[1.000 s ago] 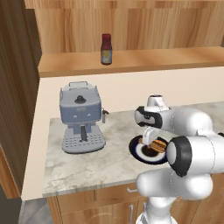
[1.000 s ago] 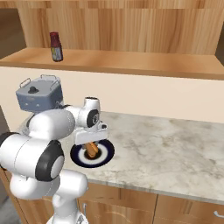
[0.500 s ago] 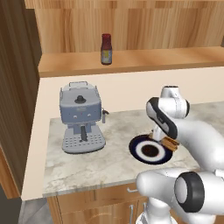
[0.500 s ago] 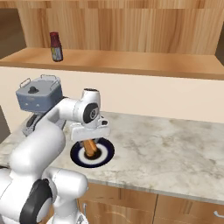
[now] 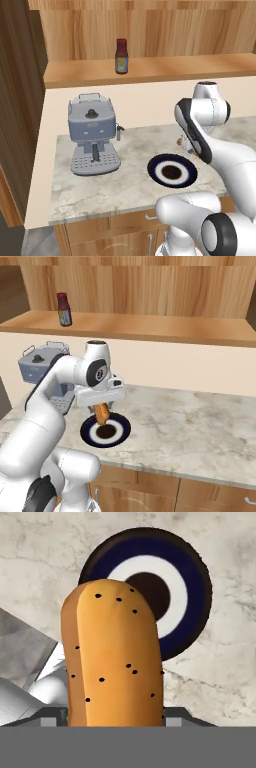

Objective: Move the hot dog bun to the plate on the dining table and place the condiment next to that plate. Then navigate to the fridge and take the sausage and place it on the plate as well.

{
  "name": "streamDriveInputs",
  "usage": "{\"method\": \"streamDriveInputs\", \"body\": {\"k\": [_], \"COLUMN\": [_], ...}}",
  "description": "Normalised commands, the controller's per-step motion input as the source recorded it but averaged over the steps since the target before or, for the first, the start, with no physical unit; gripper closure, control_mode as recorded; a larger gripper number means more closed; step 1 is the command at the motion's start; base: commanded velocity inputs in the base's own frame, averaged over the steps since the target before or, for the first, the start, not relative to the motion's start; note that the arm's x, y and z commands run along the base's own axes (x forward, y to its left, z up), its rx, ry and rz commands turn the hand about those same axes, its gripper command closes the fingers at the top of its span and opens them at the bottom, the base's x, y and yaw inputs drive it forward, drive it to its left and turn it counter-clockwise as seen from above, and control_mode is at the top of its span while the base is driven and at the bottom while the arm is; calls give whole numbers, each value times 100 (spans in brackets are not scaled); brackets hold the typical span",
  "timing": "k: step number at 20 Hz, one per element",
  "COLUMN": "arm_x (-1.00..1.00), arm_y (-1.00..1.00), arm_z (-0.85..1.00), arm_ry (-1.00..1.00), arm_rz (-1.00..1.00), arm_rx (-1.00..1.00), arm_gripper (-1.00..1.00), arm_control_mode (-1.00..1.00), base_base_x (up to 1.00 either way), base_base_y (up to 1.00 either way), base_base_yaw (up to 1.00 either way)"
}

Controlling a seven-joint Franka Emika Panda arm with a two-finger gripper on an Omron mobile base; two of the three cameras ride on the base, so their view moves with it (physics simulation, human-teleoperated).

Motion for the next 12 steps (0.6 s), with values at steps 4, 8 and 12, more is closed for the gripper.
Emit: {"method": "streamDriveInputs", "body": {"k": [4, 8, 12], "arm_x": [-24, -18, 0], "arm_y": [0, 0, 0], "arm_z": [61, 33, 0], "arm_ry": [-20, -14, 0], "arm_rz": [-10, -10, 0], "arm_rx": [-13, -9, 0], "arm_gripper": [100, 100, 100], "arm_control_mode": [-100, 100, 100], "base_base_x": [0, 0, -31], "base_base_y": [0, 2, 0], "base_base_yaw": [0, 1, -15]}}
